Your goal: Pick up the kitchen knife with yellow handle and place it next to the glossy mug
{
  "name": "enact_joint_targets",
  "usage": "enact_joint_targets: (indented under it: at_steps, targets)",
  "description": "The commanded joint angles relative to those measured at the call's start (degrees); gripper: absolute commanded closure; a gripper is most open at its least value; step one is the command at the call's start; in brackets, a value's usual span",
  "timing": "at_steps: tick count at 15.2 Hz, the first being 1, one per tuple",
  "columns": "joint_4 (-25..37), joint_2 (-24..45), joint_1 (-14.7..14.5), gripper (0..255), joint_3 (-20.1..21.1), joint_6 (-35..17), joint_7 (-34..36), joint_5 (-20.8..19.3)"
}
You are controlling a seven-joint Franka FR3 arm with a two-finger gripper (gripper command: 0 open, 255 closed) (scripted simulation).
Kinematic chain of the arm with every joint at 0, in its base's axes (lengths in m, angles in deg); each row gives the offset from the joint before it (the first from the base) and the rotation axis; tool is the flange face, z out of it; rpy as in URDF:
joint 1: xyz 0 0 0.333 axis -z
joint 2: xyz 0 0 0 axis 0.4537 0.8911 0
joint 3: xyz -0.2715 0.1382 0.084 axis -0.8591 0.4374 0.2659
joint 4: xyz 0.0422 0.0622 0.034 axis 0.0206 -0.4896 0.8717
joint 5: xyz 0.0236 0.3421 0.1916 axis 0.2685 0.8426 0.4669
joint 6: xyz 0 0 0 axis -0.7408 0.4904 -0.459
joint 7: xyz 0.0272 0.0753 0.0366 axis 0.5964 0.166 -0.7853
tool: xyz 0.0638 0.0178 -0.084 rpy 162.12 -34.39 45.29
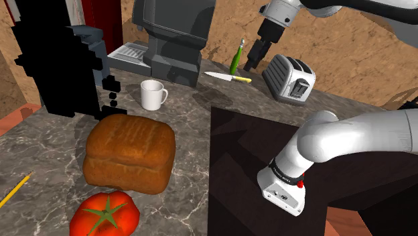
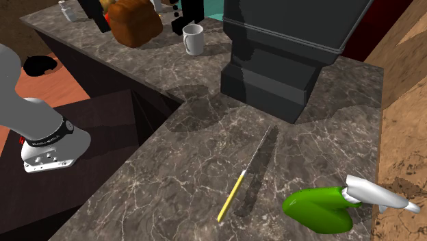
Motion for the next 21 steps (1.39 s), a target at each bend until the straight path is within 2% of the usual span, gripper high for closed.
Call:
enact_joint_targets:
  at_steps: [1, 7, 12, 17, 21]
  targets:
    - [0.0, 0.0, 0.0, 0, 0.0, 0.0, 0.0, 0.0]
    - [-0.69, 6.17, 1.12, 0, -6.94, -5.55, -11.05, -5.07]
    - [1.05, 13.58, 1.56, 0, -12.56, -10.53, -20.03, -8.15]
    - [4.88, 22.65, 1.32, 0, -17.96, -15.31, -29.05, -9.46]
    - [9.37, 30.94, 0.91, 0, -21.89, -18.63, -36.6, -8.74]
